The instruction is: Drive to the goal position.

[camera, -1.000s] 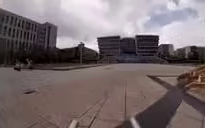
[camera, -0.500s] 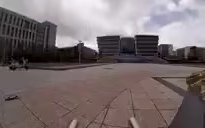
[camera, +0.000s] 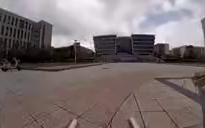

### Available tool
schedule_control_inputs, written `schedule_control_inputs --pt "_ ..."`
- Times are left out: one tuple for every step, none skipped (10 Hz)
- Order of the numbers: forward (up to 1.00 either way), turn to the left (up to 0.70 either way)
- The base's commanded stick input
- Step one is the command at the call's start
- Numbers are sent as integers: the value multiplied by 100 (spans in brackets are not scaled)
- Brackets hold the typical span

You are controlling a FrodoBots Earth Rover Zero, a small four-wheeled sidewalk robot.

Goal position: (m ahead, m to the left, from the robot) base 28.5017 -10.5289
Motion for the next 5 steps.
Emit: schedule_control_inputs --pt "100 -40" --pt "100 -40" --pt "100 -40" --pt "100 -34" --pt "100 -11"
